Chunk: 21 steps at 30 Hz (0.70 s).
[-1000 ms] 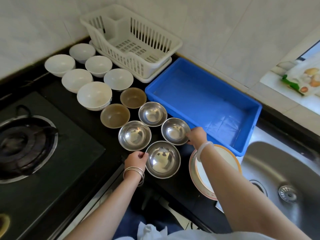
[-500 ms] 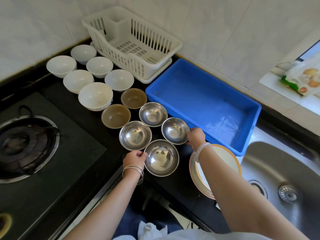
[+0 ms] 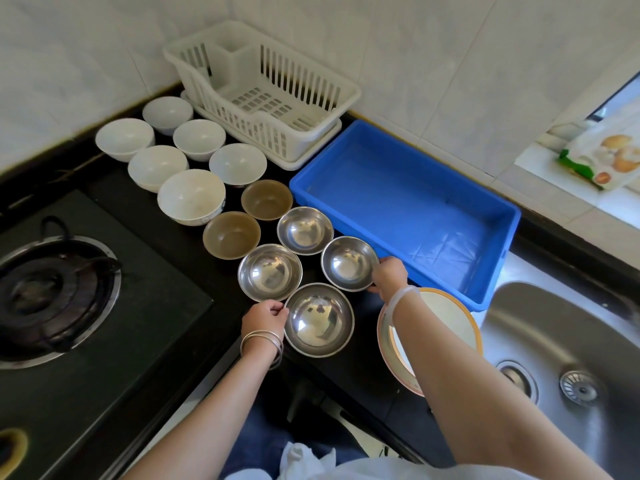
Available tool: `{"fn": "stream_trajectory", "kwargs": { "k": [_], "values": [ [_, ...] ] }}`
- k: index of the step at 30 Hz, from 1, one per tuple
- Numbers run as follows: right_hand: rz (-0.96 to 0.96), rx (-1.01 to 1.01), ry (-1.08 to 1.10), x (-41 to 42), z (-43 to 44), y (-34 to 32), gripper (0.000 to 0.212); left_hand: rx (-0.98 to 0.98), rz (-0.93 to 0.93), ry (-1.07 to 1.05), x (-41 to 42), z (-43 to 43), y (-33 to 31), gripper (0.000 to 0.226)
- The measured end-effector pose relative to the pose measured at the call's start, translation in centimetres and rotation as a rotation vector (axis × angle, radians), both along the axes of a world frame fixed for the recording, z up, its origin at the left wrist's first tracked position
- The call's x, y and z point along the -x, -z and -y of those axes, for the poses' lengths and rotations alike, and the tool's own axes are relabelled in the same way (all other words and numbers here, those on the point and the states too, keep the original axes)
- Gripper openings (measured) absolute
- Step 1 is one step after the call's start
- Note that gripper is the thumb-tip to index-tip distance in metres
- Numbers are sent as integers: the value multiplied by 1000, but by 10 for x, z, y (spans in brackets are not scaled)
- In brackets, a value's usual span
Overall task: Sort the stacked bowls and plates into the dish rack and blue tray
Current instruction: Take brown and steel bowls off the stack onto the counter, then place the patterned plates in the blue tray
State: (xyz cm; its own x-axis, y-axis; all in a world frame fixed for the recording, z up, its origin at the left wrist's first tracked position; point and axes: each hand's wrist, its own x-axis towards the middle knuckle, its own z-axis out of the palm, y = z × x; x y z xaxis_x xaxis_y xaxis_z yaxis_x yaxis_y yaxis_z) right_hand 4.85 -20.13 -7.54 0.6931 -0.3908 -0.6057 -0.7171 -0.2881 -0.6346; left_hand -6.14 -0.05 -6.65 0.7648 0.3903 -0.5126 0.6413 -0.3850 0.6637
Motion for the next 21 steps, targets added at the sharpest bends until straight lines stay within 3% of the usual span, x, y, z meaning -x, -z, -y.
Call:
{"fn": "stream_trajectory", "kwargs": {
  "k": [11,14,16,21],
  "values": [
    [-9,17,-48,4,-5,-17,11,-7,36,-9,0,2,-6,19],
    [19,134,-198,13,-4,-33,17,-36,60,24,-1,2,-13,20],
    [107,245,-260,25,1,-45,33,-69,106,55,-4,3,-20,21],
    [337,515,-187,67,39,-66,33,-71,259,175,-18,23,-38,21]
  ]
}}
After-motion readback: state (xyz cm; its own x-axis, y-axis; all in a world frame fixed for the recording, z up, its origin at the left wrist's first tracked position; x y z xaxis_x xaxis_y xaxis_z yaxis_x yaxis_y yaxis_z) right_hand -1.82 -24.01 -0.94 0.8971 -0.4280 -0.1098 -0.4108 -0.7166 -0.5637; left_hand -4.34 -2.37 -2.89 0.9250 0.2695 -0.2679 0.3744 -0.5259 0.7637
